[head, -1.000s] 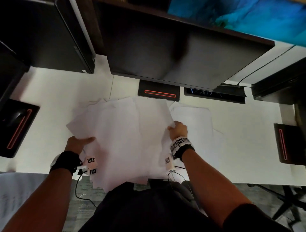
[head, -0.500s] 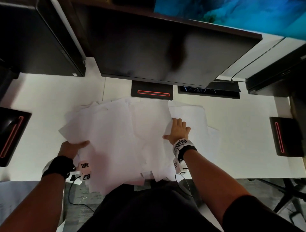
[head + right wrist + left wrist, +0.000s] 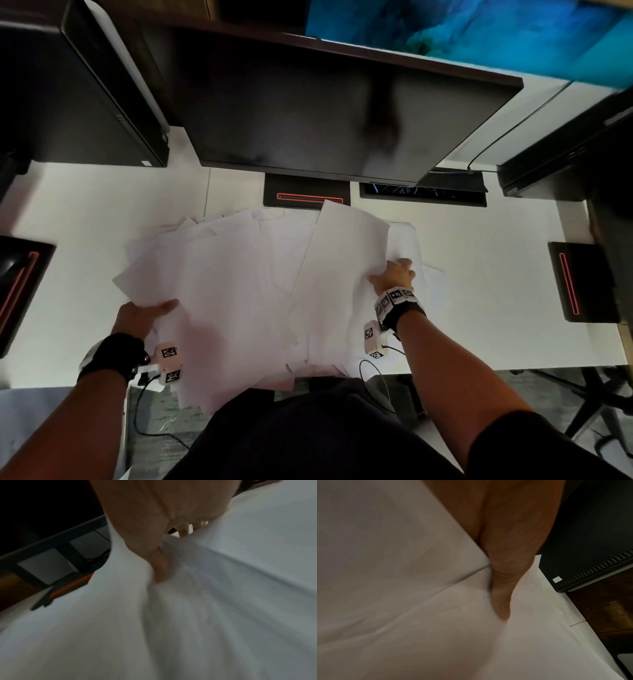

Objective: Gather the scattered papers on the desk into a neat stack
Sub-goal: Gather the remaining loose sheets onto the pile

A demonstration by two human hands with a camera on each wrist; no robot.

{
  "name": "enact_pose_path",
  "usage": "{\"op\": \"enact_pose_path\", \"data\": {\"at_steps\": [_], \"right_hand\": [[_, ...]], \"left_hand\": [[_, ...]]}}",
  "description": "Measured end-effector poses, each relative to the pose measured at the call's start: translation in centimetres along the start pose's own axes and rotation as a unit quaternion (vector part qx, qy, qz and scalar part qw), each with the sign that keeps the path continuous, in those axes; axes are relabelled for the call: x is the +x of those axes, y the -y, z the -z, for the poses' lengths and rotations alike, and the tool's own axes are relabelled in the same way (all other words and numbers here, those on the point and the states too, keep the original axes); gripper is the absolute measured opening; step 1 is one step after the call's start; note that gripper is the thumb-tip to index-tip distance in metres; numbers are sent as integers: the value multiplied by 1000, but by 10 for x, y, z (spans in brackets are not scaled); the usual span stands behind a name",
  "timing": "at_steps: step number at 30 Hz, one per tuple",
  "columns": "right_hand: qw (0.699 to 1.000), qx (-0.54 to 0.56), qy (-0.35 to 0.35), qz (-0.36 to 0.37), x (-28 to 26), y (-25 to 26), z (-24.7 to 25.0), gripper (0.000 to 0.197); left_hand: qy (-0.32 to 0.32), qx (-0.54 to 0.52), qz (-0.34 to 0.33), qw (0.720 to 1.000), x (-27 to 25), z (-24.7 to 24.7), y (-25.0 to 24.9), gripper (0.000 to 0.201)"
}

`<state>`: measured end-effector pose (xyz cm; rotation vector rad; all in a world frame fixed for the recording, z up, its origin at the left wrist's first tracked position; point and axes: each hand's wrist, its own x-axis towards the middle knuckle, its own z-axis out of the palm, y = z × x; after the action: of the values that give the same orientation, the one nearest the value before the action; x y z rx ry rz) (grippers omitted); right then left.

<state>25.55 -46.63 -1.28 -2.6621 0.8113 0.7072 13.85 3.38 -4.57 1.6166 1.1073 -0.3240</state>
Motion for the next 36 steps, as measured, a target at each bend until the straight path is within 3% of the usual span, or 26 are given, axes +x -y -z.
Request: {"op": "enact_pose_path", "data": {"at_steps": [5, 9, 13, 16, 21, 23, 27, 33, 36], "right_hand": [[998, -64, 26, 5, -5, 1, 4, 37], [997, 69, 14, -18, -3, -8, 10, 30], [978, 170, -36, -112, 0, -38, 23, 43], [981, 112, -39, -151, 5, -56, 26, 49], [986, 60, -1, -153, 3, -49, 23, 66], [988, 48, -6, -143, 5, -48, 21, 63], [988, 107, 7, -108, 7, -52, 29, 30], [983, 173, -52, 25, -10, -57, 62, 35], [960, 260, -68, 73, -26, -65, 86, 35]], "left_hand": [[0, 7, 10, 1000, 1, 1, -1, 51], [7, -3, 12, 1000, 0, -1, -3, 49], [4, 11, 4, 1000, -8, -4, -8, 39], [-2, 31, -8, 999, -12, -5, -11, 41], [-8, 44, -12, 999, -10, -5, -12, 46], [-7, 32, -6, 999, -9, -4, -10, 46], [-11, 15, 9, 1000, -4, -1, -7, 52], [-8, 23, 4, 1000, -2, -2, -6, 50], [-12, 33, -10, 999, -4, -4, -10, 51]]}}
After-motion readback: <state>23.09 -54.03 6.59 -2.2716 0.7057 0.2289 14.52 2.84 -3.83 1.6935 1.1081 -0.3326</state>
